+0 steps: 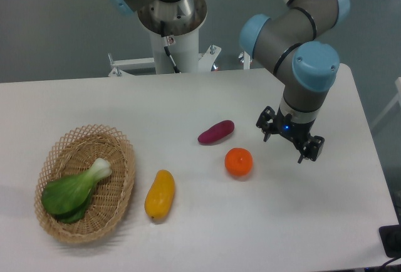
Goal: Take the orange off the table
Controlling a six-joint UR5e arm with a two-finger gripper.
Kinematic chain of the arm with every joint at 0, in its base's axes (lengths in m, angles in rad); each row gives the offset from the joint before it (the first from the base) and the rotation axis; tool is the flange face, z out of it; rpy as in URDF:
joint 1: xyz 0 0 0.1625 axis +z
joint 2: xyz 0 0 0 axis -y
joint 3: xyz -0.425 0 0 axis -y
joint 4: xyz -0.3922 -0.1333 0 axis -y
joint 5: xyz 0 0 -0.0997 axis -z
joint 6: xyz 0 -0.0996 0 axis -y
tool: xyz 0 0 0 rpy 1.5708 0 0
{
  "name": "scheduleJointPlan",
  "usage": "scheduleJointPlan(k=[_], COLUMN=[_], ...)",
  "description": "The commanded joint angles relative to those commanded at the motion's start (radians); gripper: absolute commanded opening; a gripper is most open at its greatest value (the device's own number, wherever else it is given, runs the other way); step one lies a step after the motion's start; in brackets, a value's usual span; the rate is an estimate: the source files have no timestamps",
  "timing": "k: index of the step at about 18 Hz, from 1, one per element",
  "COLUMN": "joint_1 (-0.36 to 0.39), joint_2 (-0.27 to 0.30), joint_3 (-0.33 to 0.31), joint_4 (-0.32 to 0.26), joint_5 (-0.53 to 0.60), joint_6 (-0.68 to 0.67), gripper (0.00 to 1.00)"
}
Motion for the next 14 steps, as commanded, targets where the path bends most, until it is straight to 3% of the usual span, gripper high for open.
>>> scheduleJointPlan(k=[8, 14], joint_1=[0.002, -0.015], joint_2=[0.005, 0.009], joint_3=[-0.006, -0.011], joint_4=[0.005, -0.004], joint_5=[-0.002, -0.006], joint_6=[-0.006, -0.145], gripper=[1.0, 1.0])
